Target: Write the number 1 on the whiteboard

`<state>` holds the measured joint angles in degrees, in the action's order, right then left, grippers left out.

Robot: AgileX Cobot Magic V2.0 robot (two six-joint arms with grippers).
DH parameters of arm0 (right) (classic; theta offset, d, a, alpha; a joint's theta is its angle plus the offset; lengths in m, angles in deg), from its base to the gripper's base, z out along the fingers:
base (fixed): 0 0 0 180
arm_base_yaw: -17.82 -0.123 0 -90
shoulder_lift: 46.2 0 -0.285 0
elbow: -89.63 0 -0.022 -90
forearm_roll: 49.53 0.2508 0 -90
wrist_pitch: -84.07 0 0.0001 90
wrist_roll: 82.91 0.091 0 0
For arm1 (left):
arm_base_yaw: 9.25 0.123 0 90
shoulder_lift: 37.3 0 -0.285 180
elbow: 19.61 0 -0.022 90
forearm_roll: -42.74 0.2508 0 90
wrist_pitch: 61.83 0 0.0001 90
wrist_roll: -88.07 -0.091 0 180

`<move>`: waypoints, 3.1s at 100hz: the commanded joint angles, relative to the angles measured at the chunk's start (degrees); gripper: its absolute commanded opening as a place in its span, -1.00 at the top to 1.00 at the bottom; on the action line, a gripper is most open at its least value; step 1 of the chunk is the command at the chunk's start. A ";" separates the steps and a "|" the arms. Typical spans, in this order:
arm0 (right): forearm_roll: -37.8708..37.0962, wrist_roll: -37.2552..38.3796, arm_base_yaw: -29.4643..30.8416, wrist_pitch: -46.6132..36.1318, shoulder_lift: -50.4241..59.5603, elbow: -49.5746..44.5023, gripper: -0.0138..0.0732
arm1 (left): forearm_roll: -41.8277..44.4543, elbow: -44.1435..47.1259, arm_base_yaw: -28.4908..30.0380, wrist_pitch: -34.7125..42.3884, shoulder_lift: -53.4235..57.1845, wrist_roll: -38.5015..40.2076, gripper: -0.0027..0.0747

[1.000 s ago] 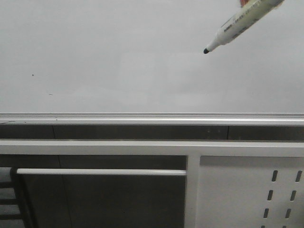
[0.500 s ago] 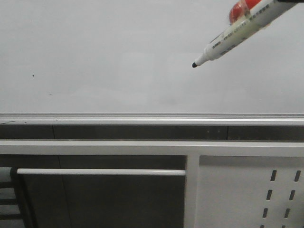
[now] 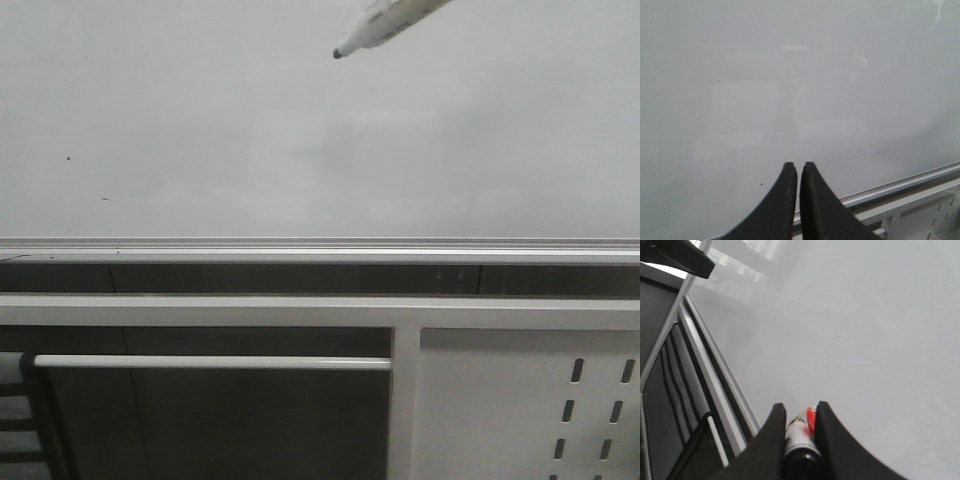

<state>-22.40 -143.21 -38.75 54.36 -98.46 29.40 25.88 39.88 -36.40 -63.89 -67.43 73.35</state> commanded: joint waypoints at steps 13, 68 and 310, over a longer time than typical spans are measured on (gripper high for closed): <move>-7.96 -0.49 -0.15 -17.96 -9.18 1.55 0.80 | 0.34 -1.65 -0.56 3.66 -0.21 0.12 0.98; -9.03 -7.36 -0.15 -23.30 -12.76 2.11 0.80 | 0.74 -1.65 -0.56 3.77 -0.21 0.12 0.98; 3.47 -9.80 1.92 -30.78 -24.66 4.25 0.80 | 1.21 -1.65 -0.56 4.68 -0.21 0.12 0.98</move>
<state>-18.46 -153.19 -37.21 28.04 -123.37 31.95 27.15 39.88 -36.40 -63.50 -67.43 73.35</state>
